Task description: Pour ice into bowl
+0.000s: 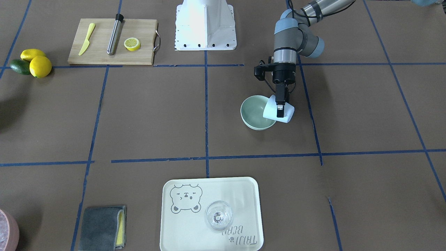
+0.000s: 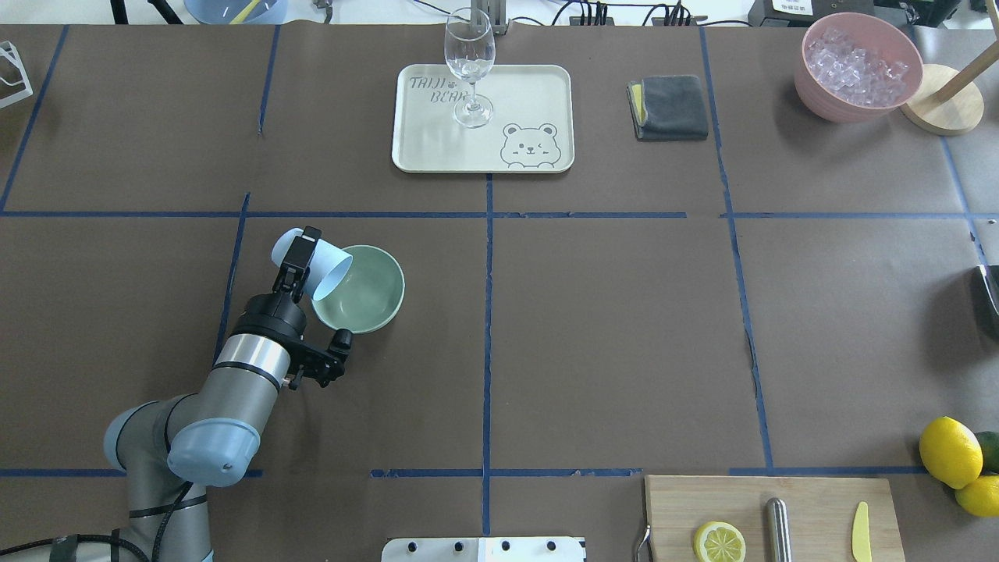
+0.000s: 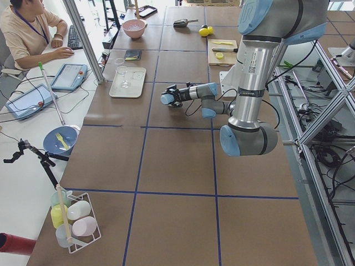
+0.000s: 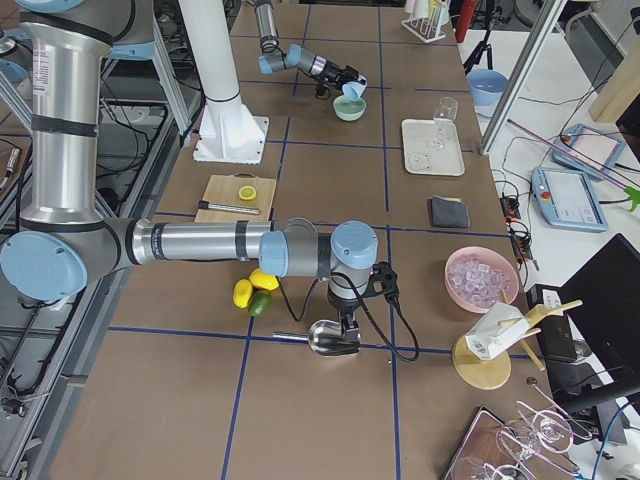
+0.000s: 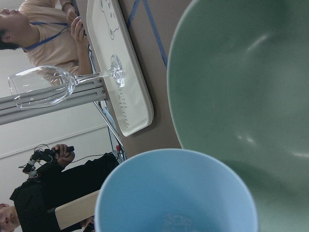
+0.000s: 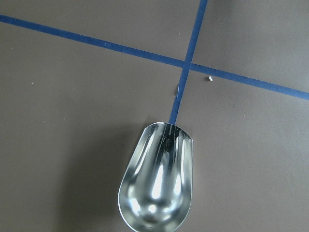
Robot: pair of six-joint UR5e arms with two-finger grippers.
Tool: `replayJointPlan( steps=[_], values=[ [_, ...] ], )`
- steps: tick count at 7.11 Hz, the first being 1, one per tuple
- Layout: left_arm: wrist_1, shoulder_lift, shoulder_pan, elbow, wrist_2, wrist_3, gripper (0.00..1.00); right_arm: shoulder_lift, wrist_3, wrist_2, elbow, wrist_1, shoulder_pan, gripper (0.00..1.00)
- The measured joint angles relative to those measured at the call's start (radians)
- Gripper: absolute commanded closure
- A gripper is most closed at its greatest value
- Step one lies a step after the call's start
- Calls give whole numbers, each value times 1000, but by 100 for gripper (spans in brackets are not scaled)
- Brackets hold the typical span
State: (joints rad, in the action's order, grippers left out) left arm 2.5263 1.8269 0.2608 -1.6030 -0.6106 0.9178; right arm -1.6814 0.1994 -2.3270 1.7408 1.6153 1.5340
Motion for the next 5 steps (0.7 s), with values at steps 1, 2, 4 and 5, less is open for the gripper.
replayJointPlan(
  steps=[1, 2, 4, 5],
  values=[
    [0, 0, 0, 0, 0, 14, 100, 1, 0, 0, -1, 0, 0, 0],
    [0, -1, 0, 0, 0, 32, 100, 2, 0, 0, -1, 0, 0, 0],
    [1, -2, 1, -3, 0, 79, 100, 3, 0, 0, -1, 0, 0, 0],
    [1, -2, 2, -4, 1, 98, 100, 3, 0, 0, -1, 0, 0, 0]
  ],
)
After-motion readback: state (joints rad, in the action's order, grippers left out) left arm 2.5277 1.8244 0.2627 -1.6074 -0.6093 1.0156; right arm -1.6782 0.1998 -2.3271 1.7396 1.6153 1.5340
